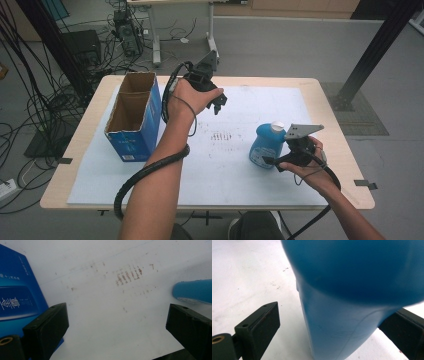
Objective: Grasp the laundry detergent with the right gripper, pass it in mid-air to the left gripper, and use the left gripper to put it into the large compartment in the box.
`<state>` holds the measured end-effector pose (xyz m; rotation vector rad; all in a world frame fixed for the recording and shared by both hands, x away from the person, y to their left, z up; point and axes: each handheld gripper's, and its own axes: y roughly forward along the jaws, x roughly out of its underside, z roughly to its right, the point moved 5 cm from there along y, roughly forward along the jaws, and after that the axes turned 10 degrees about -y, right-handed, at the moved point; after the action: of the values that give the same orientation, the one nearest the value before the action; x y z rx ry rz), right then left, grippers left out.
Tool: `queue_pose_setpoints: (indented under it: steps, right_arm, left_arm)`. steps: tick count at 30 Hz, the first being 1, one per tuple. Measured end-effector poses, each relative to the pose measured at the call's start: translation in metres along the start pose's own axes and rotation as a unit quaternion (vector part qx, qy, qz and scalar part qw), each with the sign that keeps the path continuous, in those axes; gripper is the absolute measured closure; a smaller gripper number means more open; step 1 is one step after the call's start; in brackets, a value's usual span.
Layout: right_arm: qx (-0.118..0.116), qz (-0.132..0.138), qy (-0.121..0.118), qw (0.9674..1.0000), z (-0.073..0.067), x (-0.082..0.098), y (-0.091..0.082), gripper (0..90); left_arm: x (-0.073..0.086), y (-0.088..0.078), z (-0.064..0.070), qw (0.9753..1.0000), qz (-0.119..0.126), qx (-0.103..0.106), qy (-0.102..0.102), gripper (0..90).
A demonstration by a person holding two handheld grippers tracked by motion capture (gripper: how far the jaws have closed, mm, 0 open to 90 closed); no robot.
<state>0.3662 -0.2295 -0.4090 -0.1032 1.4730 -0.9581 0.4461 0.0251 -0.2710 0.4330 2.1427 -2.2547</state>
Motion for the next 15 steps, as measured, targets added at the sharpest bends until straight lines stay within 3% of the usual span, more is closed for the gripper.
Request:
queue_pose_setpoints:
  steps: [15]
  right_arm:
    - [-0.001,-0.001,0.0,1.0,0.0005,0.0034,0.005,19.6]
  left_arm:
    - [0.0003,0.0032,0.0,1.0,-0.002,0.0,0.001,5.1]
